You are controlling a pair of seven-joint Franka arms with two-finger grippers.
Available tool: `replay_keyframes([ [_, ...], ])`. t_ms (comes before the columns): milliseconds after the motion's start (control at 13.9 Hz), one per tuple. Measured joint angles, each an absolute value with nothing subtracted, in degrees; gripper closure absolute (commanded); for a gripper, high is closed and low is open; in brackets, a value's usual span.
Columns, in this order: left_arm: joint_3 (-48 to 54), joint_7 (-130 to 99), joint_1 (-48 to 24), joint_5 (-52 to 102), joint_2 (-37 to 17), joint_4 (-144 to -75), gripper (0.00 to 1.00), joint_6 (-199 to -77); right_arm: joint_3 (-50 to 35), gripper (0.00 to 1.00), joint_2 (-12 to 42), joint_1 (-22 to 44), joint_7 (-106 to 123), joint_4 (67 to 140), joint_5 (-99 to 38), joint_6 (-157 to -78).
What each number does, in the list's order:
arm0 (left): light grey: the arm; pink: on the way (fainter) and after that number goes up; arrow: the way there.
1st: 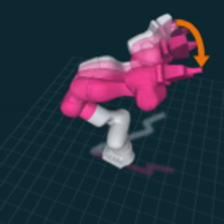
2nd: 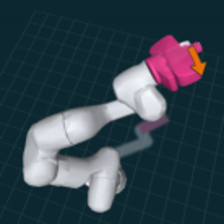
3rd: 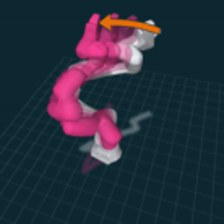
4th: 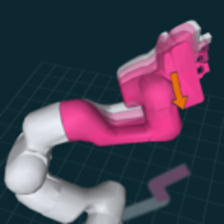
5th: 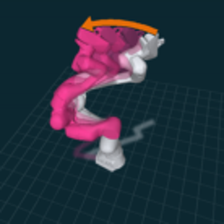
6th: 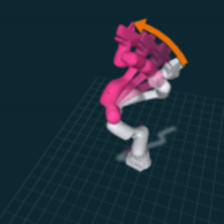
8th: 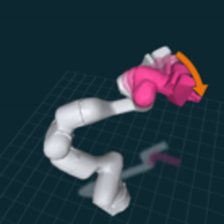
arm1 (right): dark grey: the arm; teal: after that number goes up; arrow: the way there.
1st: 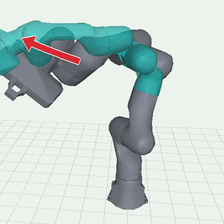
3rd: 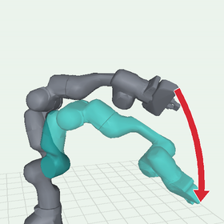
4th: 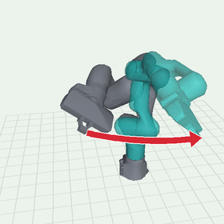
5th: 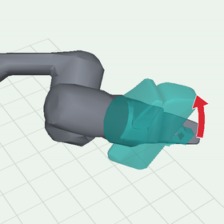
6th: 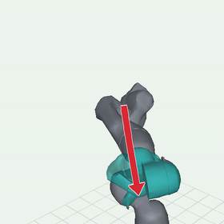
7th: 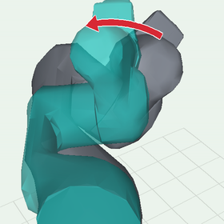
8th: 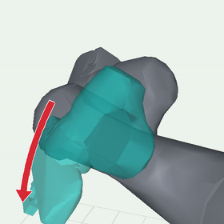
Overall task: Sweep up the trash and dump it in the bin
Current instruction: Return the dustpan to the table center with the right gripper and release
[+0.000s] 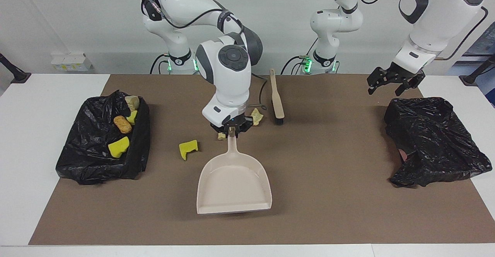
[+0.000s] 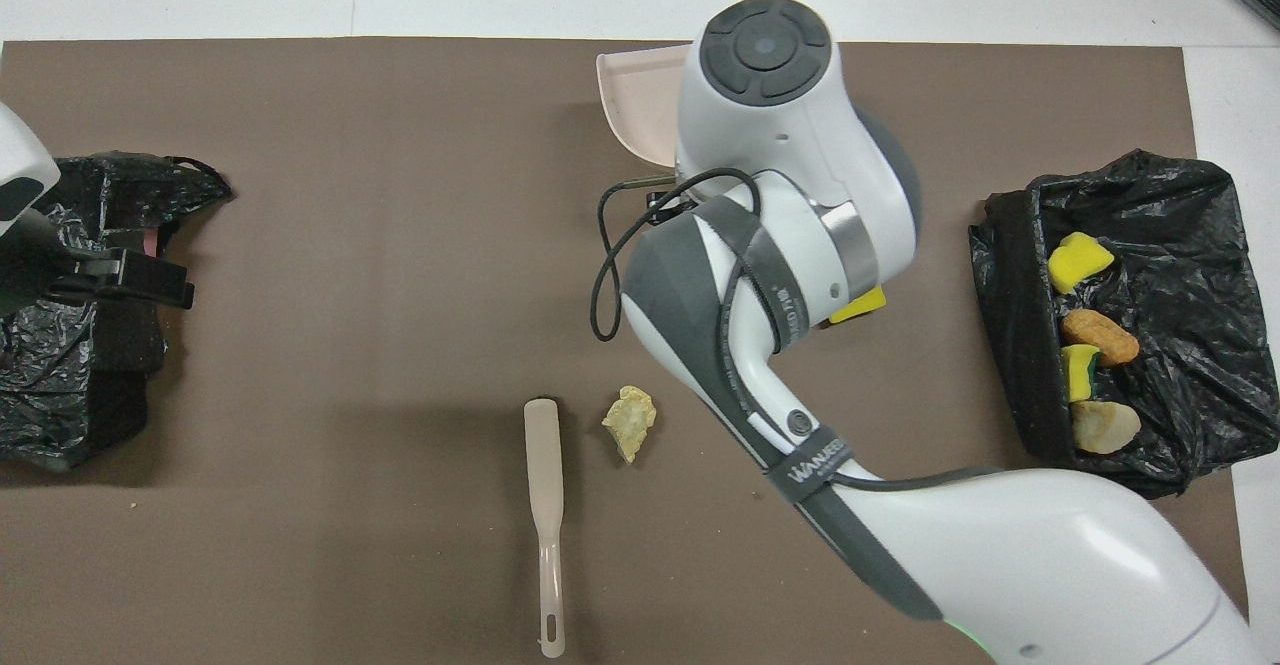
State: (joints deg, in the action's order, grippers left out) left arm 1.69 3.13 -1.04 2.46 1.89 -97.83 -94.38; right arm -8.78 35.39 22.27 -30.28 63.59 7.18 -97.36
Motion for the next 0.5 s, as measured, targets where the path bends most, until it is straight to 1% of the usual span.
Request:
replay_keyframes([
  [288,1.64,3.13,-1.01,2.26,2.6,-98.21,0.0,-94.4,-9.31,1.0,42.18,28.7,-40.01,60.58,6.73,-103.2],
  [504,1.64,3.07,-1.0,2.25,3.3,-98.17,0.0,-94.45,-9.65,1.0,44.71,30.59,-41.5,59.78,5.59,-106.15],
])
